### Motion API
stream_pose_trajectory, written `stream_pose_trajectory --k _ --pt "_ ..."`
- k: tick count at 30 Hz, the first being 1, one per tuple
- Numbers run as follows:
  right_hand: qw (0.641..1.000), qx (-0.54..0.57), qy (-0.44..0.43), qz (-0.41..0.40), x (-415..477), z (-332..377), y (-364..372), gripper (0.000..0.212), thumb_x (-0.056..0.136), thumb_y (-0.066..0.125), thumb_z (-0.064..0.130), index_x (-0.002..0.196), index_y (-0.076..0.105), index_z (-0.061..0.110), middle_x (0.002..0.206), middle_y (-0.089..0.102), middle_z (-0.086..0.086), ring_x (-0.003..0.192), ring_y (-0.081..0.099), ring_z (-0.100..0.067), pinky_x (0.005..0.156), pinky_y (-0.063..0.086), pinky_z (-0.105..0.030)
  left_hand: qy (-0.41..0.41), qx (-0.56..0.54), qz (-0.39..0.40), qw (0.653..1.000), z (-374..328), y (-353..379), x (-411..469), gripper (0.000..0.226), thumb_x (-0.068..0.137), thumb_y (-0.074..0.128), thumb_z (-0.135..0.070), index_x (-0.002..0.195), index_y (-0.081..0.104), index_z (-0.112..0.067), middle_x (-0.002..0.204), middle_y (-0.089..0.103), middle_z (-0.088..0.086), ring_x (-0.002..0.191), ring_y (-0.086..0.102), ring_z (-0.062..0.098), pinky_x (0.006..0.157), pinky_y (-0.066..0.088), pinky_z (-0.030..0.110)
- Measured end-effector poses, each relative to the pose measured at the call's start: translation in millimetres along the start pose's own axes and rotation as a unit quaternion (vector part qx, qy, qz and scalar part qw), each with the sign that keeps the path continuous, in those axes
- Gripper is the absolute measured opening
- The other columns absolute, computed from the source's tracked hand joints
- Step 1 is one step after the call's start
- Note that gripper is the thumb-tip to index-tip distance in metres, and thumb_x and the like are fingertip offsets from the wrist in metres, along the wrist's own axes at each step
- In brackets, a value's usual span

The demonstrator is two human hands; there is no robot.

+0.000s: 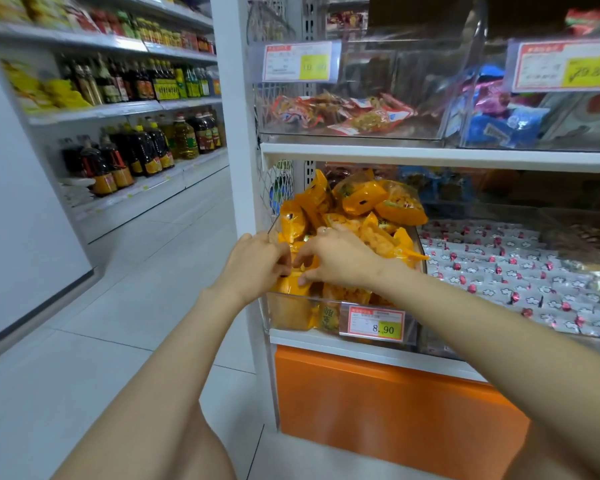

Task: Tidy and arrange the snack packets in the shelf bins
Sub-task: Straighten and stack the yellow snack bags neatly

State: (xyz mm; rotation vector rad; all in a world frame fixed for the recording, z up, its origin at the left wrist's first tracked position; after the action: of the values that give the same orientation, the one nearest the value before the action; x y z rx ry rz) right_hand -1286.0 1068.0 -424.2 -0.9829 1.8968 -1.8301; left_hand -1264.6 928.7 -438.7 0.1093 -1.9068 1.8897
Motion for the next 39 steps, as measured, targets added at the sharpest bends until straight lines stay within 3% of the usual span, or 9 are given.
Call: stream_pose_trajectory --k 5,9,15,20,22,27,29,34,39 --pt "0.997 0.078 -0.001 -0.007 15.9 8.4 10.1 0.018 0.080 0.070 0.035 0.080 0.057 0.023 0.082 0.059 0.003 0.094 0.055 -0.021 0.075 0.031 -0.029 -0.105 -0.232 -0.164 0.953 8.5 -22.3 -17.1 0.012 0.090 0.058 -0.028 0.101 0.061 -0.024 0.091 0.063 -0.010 0.087 0.059 0.014 0.072 0.046 0.032" --pt "0.966 0.246 0.065 -0.046 16.8 -7.1 -7.5 0.017 0.075 0.076 0.020 0.072 0.059 0.019 0.072 0.057 0.006 0.075 0.053 -0.012 0.064 0.036 -0.024 -0.174 -0.262 -0.227 0.922 7.6 -32.7 -26.3 0.014 0.088 0.060 -0.030 0.094 0.051 -0.021 0.083 0.060 -0.010 0.078 0.059 0.015 0.066 0.045 0.031" --pt "0.787 0.570 0.196 -0.127 -8.1 -24.0 -42.4 0.011 0.084 0.065 0.002 0.077 0.056 0.004 0.062 0.056 -0.002 0.048 0.060 -0.006 0.047 0.049 -0.016 -0.173 -0.274 -0.116 0.939 -22.1 -6.0 -22.1 0.078 0.069 0.074 -0.052 0.126 0.034 -0.017 0.125 0.049 0.000 0.114 0.049 0.018 0.082 0.040 0.029" --pt "0.687 0.686 0.229 -0.076 -18.4 -19.9 -37.5 0.018 0.086 0.063 0.003 0.072 0.054 0.008 0.056 0.063 -0.006 0.049 0.063 -0.009 0.044 0.046 -0.014 -0.165 -0.233 -0.139 0.948 -25.9 -1.0 -6.8 0.073 0.069 0.075 -0.048 0.125 0.038 -0.018 0.120 0.054 0.001 0.110 0.050 0.021 0.078 0.037 0.028" --pt "0.696 0.690 0.191 -0.061 -19.6 -18.3 -41.9 0.011 0.089 0.061 0.008 0.078 0.061 0.007 0.066 0.070 -0.006 0.061 0.067 -0.013 0.051 0.051 -0.015 -0.172 -0.240 -0.128 0.947 -23.7 -3.5 -4.0 0.061 0.074 0.072 -0.041 0.122 0.041 -0.017 0.112 0.057 0.001 0.103 0.054 0.021 0.074 0.038 0.028" --pt "0.873 0.399 0.160 -0.232 -26.4 -40.7 -52.6 0.008 0.087 0.065 0.018 0.094 0.069 0.017 0.093 0.069 0.002 0.087 0.063 -0.011 0.079 0.051 -0.024 -0.152 -0.536 -0.078 0.827 -3.6 -17.3 -5.0 0.044 0.082 0.070 -0.018 0.120 0.048 -0.021 0.102 0.060 -0.008 0.092 0.059 0.008 0.075 0.051 0.014" --pt "0.878 0.400 0.149 -0.216 -27.3 -47.7 -45.8 0.023 0.084 0.068 0.014 0.106 0.065 0.021 0.102 0.067 0.002 0.097 0.061 -0.013 0.087 0.050 -0.026 -0.127 -0.579 -0.061 0.803 2.9 -21.4 -7.7 0.040 0.083 0.068 -0.014 0.116 0.049 -0.022 0.104 0.060 -0.009 0.093 0.058 0.003 0.069 0.048 0.005" --pt "0.870 0.478 0.047 -0.107 -20.1 -38.0 -33.5 0.062 0.080 0.073 0.018 0.132 0.045 0.034 0.115 0.059 0.007 0.097 0.060 -0.010 0.084 0.051 -0.022 -0.097 -0.575 -0.016 0.812 5.6 -23.5 -10.8 0.038 0.082 0.068 -0.010 0.114 0.051 -0.022 0.110 0.058 0.001 0.094 0.059 0.010 0.073 0.052 0.013" --pt "0.891 0.421 0.057 -0.161 -17.4 -29.4 -26.0 0.040 0.076 0.077 0.026 0.107 0.053 0.025 0.084 0.061 0.008 0.072 0.054 -0.009 0.071 0.051 -0.032 -0.045 -0.549 -0.065 0.832 3.9 -26.5 -7.4 0.060 0.078 0.073 -0.007 0.124 0.041 -0.027 0.115 0.056 -0.001 0.100 0.058 0.004 0.082 0.051 0.018"
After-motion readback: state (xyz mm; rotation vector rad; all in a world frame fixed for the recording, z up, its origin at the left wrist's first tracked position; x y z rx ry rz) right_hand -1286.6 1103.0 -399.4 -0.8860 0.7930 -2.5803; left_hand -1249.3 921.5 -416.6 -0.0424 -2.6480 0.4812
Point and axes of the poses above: each hand's wrist, its own x-axis towards the middle knuckle, its own y-axis out of the palm, z = x × y, the point moved 2 cm from there along x, towards the middle knuckle
